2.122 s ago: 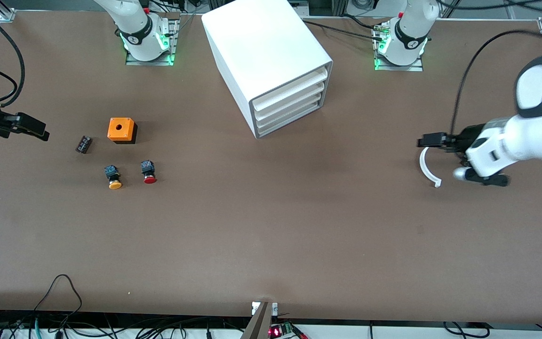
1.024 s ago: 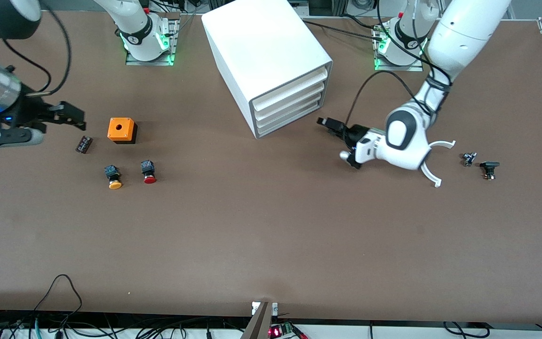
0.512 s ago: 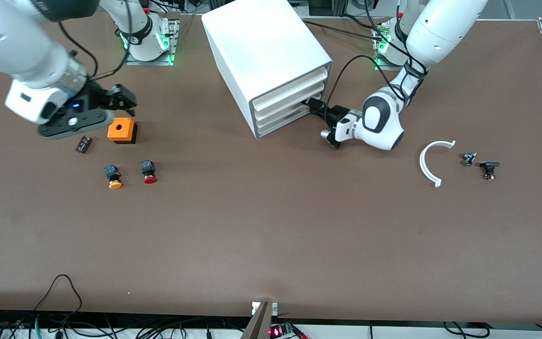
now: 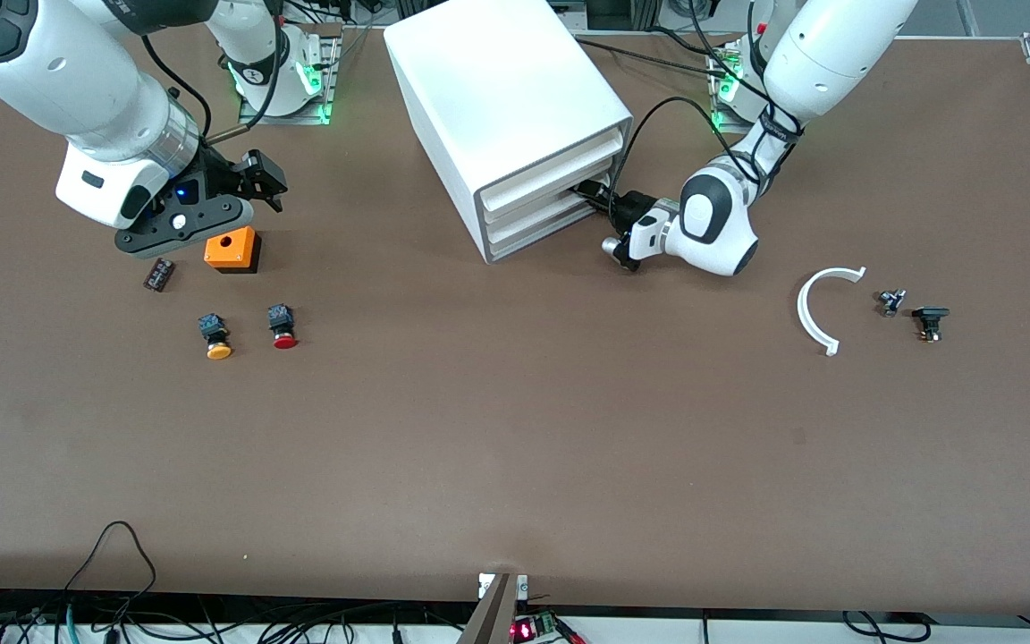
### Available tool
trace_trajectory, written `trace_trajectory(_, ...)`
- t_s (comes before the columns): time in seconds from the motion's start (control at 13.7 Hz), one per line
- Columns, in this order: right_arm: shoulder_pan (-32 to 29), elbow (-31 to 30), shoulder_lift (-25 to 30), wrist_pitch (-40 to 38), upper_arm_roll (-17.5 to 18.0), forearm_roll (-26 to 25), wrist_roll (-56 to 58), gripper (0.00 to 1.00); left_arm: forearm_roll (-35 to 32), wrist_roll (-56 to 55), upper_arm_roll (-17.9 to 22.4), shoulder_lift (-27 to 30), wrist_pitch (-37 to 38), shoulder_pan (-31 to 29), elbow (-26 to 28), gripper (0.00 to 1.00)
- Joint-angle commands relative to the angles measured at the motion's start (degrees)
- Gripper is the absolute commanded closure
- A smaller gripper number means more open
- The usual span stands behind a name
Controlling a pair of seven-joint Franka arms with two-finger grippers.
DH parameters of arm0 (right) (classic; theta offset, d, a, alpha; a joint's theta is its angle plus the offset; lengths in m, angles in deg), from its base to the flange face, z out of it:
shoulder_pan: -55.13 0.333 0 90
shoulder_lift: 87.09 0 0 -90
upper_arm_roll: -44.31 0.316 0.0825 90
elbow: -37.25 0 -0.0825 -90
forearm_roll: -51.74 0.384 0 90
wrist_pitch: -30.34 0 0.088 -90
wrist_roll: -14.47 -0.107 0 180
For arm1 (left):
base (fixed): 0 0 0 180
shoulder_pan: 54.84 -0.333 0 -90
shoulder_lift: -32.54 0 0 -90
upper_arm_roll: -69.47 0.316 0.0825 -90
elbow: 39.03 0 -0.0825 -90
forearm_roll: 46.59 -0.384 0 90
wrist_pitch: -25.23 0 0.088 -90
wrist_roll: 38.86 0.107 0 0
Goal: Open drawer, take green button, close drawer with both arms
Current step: 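Pull the top drawer open with the left gripper while the right gripper approaches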
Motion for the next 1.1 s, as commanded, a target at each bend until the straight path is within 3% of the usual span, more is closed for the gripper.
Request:
trace_trajectory(0.0,0.36,0.73,0.22,-2.52,0.54,-0.1,0.41,0.0,0.36,1.65,5.03,0.19,-2.8,-1.03,-0.62,1.0)
trace_trajectory(0.37,1.5,1.61,-0.13,-2.63,0.63,-0.01,0.15,0.0,0.09,0.78,12.69,0.1,-5.51,-2.79,-8.88,1.0)
trace_trajectory(0.59,8.25,5.55,-6.26,4.64,0.63,0.16,1.2,0.0,0.36,0.69,12.97,0.1,-8.43,-4.11,-10.47,0.99)
trace_trajectory(0.66,11.15,6.61,-8.55,7.37,0.63,0.16,1.38,0.0,0.88,1.21,12.97,0.37,-8.43,-4.55,-10.48,0.01)
trace_trajectory(0.88,17.75,10.47,-14.61,13.0,0.54,-0.1,1.64,0.0,0.89,0.78,12.88,3.34,-8.87,-5.08,-10.39,0.0)
trace_trajectory(1.02,20.3,13.11,-18.66,14.86,0.63,-0.01,3.38,0.0,0.18,0.77,12.88,7.64,-14.38,-5.08,-9.78,0.0)
